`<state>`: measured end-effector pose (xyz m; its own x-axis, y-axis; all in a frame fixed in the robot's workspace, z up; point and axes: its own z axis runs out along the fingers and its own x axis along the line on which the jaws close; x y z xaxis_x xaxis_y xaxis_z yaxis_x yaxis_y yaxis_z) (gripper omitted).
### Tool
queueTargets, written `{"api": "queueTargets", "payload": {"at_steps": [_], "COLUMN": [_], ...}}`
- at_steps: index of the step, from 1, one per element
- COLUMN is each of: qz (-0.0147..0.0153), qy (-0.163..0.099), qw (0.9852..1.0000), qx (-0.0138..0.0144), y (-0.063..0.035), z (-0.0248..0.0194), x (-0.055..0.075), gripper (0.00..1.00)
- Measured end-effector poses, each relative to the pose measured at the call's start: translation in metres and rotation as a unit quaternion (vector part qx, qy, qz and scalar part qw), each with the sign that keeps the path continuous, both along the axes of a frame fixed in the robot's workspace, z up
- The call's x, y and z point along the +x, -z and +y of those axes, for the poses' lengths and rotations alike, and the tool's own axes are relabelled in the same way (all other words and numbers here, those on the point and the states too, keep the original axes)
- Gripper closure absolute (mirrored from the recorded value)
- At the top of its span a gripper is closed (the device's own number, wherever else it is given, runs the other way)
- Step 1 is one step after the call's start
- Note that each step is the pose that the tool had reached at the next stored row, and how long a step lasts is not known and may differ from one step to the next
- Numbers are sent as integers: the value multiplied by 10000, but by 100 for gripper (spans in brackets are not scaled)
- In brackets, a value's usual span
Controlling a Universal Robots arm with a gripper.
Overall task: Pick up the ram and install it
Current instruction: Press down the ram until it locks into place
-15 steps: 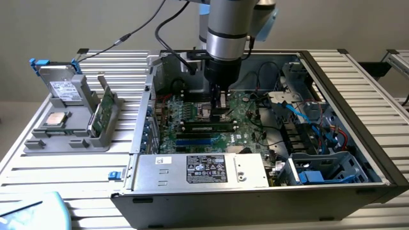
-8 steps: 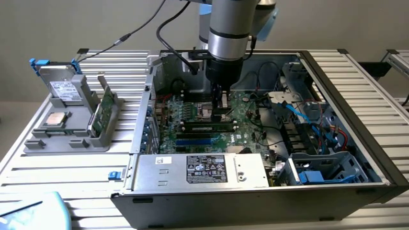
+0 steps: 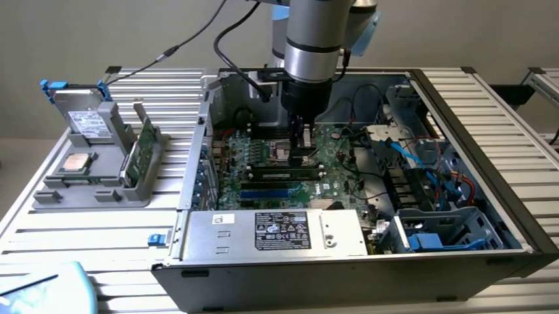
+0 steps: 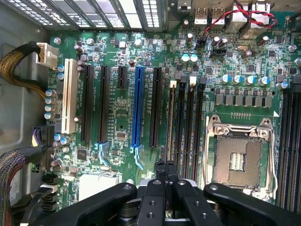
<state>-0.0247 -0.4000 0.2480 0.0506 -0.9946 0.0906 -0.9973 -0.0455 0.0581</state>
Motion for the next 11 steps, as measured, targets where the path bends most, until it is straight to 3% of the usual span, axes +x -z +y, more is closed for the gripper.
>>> {"api": "queueTargets", "payload": {"at_steps": [4, 11], "qz": [0, 0], "qy": [15, 517], "qw": [10000, 9987], "qx": [0, 0], "y": [0, 0], "z": [0, 0], "x": [0, 0], "gripper": [89, 89]}}
